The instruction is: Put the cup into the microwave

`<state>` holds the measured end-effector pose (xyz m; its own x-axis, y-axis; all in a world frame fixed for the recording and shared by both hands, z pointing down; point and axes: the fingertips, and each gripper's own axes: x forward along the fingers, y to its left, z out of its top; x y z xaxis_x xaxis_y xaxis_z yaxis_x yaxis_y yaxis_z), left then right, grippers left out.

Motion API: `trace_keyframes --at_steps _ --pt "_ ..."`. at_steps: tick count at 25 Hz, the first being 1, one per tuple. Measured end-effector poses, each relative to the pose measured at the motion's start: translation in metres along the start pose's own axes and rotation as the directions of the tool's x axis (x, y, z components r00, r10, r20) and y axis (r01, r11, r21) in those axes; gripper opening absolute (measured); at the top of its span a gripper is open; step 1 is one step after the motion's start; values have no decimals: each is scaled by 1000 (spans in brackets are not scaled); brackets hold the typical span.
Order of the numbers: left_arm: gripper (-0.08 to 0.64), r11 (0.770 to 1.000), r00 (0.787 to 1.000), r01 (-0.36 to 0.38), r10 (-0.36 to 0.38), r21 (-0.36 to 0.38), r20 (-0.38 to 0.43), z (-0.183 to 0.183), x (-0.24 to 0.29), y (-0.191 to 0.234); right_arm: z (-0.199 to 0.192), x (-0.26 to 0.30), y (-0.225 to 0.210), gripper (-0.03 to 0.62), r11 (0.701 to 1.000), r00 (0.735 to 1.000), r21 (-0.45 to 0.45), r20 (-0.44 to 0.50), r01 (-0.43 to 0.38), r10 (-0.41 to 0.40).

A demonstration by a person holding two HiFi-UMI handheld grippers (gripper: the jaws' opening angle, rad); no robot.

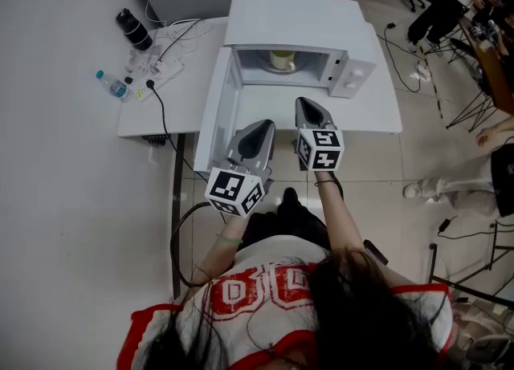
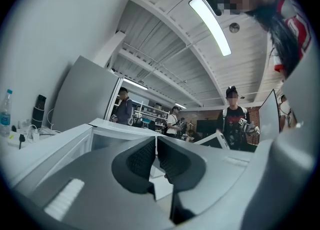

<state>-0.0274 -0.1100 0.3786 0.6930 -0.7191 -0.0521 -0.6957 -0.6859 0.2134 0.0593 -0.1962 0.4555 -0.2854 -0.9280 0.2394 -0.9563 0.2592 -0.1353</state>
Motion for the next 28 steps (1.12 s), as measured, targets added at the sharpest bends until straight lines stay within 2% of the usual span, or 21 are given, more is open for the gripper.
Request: trace_keyframes --at_steps 6,13,22,28 --pt "2 1000 1000 3 -3 -31 1 -2 -19 -2 5 -34 22 2 1000 1000 16 19 -21 21" --pt "2 998 999 28 -27 -51 17 -1 -23 -17 -20 -72 31 2 999 999 10 -38 -34 34" --pt "2 998 1000 3 -2 -56 28 -3 -27 -43 4 -114 36 2 997 996 0 25 -82 82" --pt "2 998 1000 17 -15 -64 24 -9 -25 -70 -1 -148 31 2 996 996 12 28 -86 85"
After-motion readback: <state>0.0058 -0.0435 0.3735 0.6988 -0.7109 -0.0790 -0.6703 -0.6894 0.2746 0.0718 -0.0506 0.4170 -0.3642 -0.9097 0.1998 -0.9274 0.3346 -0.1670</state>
